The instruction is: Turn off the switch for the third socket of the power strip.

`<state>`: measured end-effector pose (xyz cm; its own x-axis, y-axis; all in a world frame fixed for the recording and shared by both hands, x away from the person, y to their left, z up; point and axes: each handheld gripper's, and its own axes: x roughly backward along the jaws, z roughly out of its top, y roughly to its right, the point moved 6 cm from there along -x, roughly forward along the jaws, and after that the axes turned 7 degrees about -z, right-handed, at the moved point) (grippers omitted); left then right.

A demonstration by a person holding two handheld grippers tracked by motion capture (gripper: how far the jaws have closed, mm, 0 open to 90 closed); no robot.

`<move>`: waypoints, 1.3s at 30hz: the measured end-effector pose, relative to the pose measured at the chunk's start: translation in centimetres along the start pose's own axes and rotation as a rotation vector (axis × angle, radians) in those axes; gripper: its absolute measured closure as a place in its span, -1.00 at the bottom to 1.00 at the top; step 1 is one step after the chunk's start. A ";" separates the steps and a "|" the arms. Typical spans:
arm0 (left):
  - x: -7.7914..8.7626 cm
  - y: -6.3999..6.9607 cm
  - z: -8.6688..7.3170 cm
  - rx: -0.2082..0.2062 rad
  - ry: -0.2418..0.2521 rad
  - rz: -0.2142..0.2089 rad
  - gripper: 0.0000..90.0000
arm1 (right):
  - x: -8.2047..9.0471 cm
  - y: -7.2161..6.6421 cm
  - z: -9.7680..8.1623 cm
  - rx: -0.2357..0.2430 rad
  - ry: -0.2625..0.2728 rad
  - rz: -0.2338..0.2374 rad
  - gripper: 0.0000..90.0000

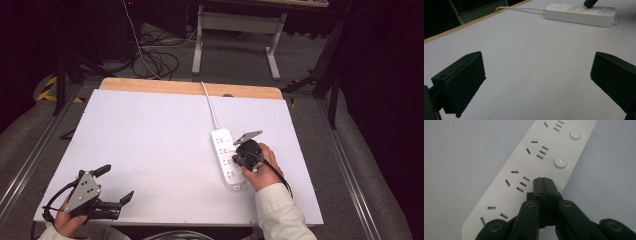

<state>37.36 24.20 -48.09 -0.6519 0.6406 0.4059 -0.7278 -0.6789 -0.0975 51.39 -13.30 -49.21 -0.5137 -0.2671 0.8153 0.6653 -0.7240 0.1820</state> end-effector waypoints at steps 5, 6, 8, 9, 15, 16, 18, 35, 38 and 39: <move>0.0 0.0 0.0 0.004 0.001 -0.002 -1.00 | 0.4 -0.7 0.0 0.022 0.050 -0.034 1.00; 0.0 -0.1 0.0 0.005 0.001 -0.003 -1.00 | 0.6 -0.7 0.0 0.028 0.059 -0.039 1.00; -0.1 0.0 0.0 0.008 0.000 -0.003 -1.00 | 1.3 -0.8 0.4 0.014 0.108 -0.033 1.00; 0.0 -0.1 0.0 0.005 0.001 -0.002 -1.00 | 1.6 -0.8 0.6 0.004 0.128 -0.030 1.00; 0.0 0.0 0.0 0.007 0.003 -0.003 -1.00 | 2.7 -1.2 1.4 0.021 0.150 -0.022 1.00; 0.0 0.0 0.0 0.007 0.003 -0.004 -1.00 | 2.8 -1.2 1.5 0.020 0.155 -0.019 1.00; 0.0 0.0 0.0 0.006 0.003 -0.003 -1.00 | 2.9 -1.2 1.5 0.021 0.156 -0.018 1.00; 0.0 0.0 0.1 0.005 0.002 -0.002 -1.00 | 4.4 -1.0 2.4 0.037 0.223 -0.006 1.00; 0.0 0.0 0.0 0.002 0.000 0.000 -1.00 | 4.6 -0.7 2.6 0.088 0.268 -0.029 0.62; 0.0 0.0 0.0 0.010 0.005 -0.003 -1.00 | 4.8 -0.7 2.7 0.089 0.285 -0.028 0.52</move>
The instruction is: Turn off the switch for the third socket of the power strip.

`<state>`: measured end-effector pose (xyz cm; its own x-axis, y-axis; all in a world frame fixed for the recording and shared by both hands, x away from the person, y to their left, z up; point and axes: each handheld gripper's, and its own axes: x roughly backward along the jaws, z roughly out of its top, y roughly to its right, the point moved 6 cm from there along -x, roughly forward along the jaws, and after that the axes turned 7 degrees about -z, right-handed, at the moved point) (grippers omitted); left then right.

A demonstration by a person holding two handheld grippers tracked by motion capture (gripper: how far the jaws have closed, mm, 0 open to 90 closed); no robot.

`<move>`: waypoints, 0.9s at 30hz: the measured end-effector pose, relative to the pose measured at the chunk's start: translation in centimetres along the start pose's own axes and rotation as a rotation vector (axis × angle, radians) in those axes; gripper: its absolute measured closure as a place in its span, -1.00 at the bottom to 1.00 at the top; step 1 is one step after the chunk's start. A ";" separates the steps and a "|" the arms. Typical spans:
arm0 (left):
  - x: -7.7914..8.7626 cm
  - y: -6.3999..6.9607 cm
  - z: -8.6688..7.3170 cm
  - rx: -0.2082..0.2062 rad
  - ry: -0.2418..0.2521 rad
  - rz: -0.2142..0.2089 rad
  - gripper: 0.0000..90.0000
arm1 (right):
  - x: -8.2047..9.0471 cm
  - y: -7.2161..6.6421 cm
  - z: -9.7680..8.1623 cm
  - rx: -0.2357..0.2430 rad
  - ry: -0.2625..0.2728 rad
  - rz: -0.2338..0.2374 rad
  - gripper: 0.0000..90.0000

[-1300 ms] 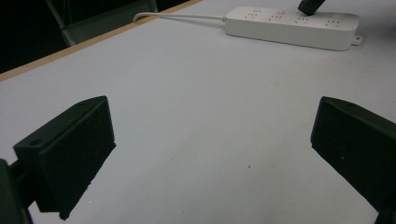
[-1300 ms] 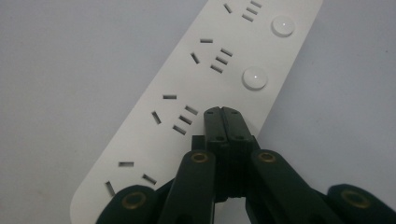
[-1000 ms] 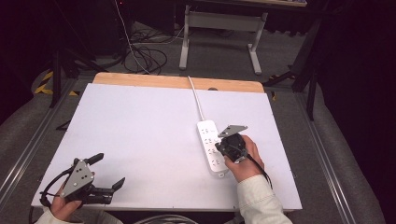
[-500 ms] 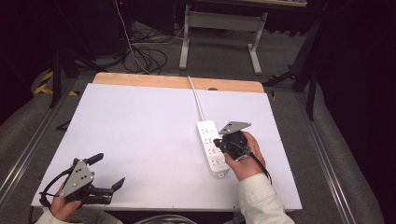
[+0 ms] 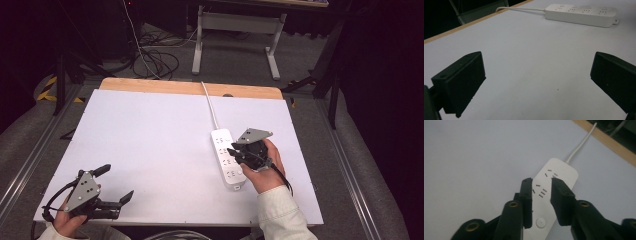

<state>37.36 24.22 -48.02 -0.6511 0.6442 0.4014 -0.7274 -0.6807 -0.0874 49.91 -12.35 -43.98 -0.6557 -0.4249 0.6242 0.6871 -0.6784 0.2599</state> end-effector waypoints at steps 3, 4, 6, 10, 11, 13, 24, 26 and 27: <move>0.0 0.0 0.0 -0.005 -0.003 0.003 -1.00 | 0.4 0.0 0.3 0.014 0.046 -0.005 0.32; 0.0 0.0 0.0 -0.004 -0.003 0.001 -1.00 | 0.7 0.0 0.5 0.012 0.063 -0.008 0.25; 0.0 0.0 0.0 -0.004 -0.002 0.001 -1.00 | 1.3 0.0 0.6 0.000 0.083 -0.003 0.10; 0.0 0.0 0.0 -0.002 -0.003 0.003 -1.00 | 2.6 0.3 0.7 -0.040 0.118 0.005 -0.16; 0.0 0.0 0.0 -0.002 -0.003 0.004 -1.00 | 2.6 0.3 0.7 -0.040 0.118 0.005 -0.16; 0.0 0.0 0.0 -0.002 -0.002 0.003 -1.00 | 3.7 0.5 0.6 -0.063 0.142 0.016 -0.24; 0.0 -0.1 0.0 -0.003 -0.001 0.010 -1.00 | 6.2 0.6 -0.9 -0.107 0.173 0.062 -0.43; 0.0 -0.2 0.0 -0.001 0.000 0.010 -1.00 | 6.4 0.5 -1.4 -0.127 0.178 0.080 -0.45; 0.0 -0.2 0.0 0.000 0.001 0.010 -1.00 | 6.5 0.5 -1.7 -0.128 0.178 0.091 -0.48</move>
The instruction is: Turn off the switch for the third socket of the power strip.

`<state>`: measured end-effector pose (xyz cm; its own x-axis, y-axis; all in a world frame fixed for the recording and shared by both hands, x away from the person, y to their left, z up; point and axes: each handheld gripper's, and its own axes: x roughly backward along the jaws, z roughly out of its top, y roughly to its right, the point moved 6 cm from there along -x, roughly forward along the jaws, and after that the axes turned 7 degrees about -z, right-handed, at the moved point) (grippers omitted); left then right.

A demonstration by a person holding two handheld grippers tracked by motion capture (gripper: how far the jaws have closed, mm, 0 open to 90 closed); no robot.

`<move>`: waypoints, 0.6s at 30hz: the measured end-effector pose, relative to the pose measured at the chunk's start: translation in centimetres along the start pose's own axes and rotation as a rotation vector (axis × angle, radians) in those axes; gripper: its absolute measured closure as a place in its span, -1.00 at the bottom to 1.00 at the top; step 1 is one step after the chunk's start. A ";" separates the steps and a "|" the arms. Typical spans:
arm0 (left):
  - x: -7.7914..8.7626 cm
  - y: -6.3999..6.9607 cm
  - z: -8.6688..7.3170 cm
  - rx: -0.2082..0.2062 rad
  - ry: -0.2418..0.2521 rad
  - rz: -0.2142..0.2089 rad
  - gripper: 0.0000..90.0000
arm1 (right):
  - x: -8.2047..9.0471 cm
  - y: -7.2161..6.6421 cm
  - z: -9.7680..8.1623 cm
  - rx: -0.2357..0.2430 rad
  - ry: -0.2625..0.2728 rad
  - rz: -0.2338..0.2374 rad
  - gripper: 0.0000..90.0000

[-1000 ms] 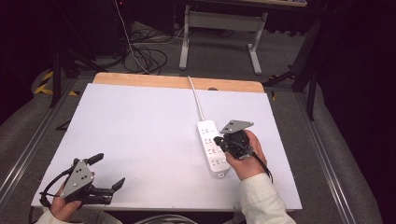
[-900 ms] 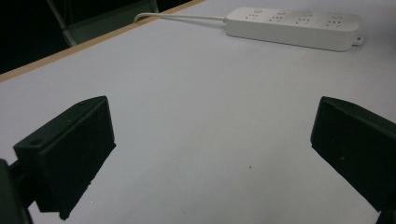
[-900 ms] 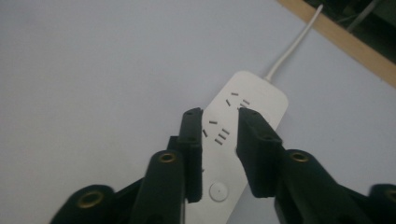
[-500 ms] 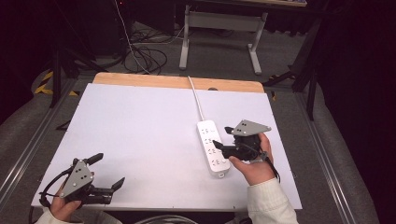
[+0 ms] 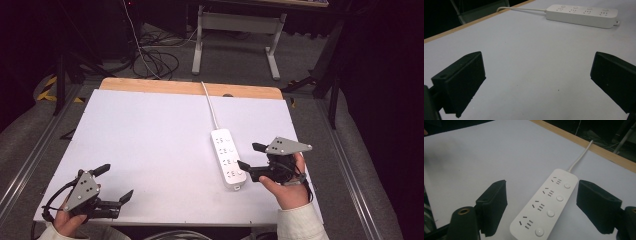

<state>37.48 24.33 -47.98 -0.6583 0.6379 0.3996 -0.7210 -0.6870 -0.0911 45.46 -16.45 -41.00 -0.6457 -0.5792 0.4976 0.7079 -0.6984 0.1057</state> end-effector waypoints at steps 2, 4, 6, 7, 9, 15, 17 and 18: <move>0.0 0.0 0.0 0.004 0.001 -0.002 -1.00 | 0.3 0.0 -0.6 -0.014 -0.005 0.023 -0.50; 0.0 0.0 0.0 0.010 0.003 -0.004 -1.00 | 0.4 0.0 -0.8 -0.024 -0.002 0.026 -0.50; 0.1 0.0 0.0 0.012 0.005 -0.004 -1.00 | 0.8 0.2 -1.5 -0.041 0.019 0.035 -0.48; 0.1 -0.1 0.0 0.012 0.006 -0.004 -1.00 | 1.0 0.3 -1.8 -0.040 0.026 0.035 -0.48; 0.1 -0.1 0.0 0.013 0.006 -0.003 -1.00 | 1.2 0.3 -2.3 -0.043 0.042 0.041 -0.49; 0.1 -0.1 0.0 0.016 0.007 -0.001 -1.00 | 1.5 0.1 -4.1 -0.042 0.037 0.065 -0.46; 0.1 -0.1 0.0 0.013 0.006 0.005 -1.00 | 1.5 0.2 -4.8 -0.043 0.020 0.058 -0.45; 0.1 -0.2 0.0 0.007 0.003 0.009 -1.00 | 1.5 0.2 -4.8 -0.043 0.020 0.058 -0.45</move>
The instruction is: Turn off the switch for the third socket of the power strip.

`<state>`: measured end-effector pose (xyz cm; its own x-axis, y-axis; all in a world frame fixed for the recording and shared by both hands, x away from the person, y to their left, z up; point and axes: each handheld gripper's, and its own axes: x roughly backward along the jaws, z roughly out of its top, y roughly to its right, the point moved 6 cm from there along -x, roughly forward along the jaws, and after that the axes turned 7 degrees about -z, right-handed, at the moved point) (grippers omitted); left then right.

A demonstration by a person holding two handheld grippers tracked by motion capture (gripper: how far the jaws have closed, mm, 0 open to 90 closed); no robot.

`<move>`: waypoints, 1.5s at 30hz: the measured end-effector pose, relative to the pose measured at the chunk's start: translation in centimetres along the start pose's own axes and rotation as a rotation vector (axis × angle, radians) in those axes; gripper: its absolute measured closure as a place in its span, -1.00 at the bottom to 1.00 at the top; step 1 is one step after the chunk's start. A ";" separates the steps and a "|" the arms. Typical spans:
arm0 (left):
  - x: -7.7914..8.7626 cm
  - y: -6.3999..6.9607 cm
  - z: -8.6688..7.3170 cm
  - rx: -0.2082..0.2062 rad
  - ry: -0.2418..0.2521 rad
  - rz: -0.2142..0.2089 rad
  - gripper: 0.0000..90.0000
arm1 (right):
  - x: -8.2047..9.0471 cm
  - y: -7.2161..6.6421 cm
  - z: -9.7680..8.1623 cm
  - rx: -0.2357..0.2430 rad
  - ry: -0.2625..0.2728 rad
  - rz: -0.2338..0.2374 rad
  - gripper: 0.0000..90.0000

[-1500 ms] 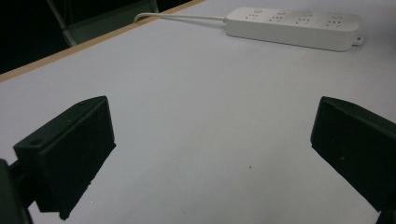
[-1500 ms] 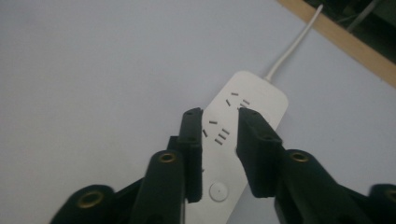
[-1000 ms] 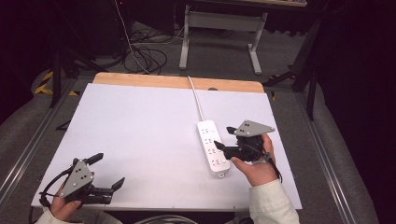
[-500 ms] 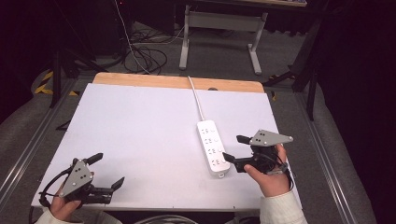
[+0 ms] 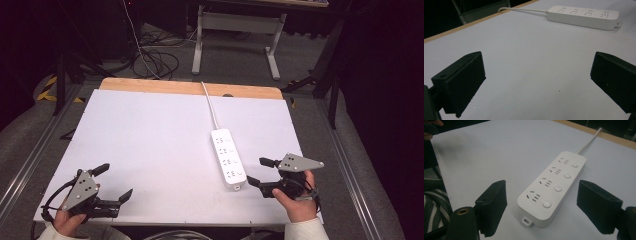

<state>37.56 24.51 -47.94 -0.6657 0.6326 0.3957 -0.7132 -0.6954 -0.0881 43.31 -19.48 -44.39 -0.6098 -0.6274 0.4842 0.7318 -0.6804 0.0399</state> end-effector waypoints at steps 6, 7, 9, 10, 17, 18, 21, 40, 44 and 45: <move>0.0 -0.1 0.0 0.003 0.000 0.005 -1.00 | -0.1 -0.1 -1.5 -0.020 0.036 0.013 -0.50; 0.0 -0.1 0.0 0.002 0.000 0.004 -1.00 | -0.2 -0.2 -1.7 -0.014 0.040 0.013 -0.51; 0.1 0.0 0.0 0.000 -0.001 0.004 -1.00 | -0.3 -0.1 -2.4 0.020 0.025 -0.010 -0.55; 0.1 0.0 0.0 0.000 -0.001 0.004 -1.00 | -0.3 -0.1 -2.4 0.020 0.025 -0.010 -0.55; 0.1 -0.1 -0.1 0.005 -0.002 -0.001 -1.00 | -0.7 0.0 -4.2 -0.017 0.014 -0.018 -0.57; 0.1 -0.1 -0.1 0.005 -0.001 -0.001 -1.00 | -0.9 -0.1 -4.8 -0.038 0.008 -0.021 -0.64; 0.0 -0.1 -0.1 0.003 -0.008 0.002 -1.00 | -1.4 -0.4 -5.5 -0.063 0.009 0.003 -0.65; -0.2 -0.6 -0.6 0.013 -0.016 0.013 -1.00 | -2.3 -0.5 -7.5 -0.069 -0.043 -0.061 -0.67; -0.2 -0.6 -0.6 0.016 -0.013 0.012 -1.00 | -2.1 -0.3 -7.3 -0.070 -0.029 -0.079 -0.67; -0.2 -0.6 -0.6 0.020 -0.014 0.011 -1.00 | -2.0 -0.2 -7.2 -0.073 -0.019 -0.084 -0.67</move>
<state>38.00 25.06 -48.52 -0.6705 0.6199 0.4076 -0.7011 -0.7091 -0.0748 42.20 -20.78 -51.66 -0.6612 -0.5604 0.4988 0.6541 -0.7562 0.0175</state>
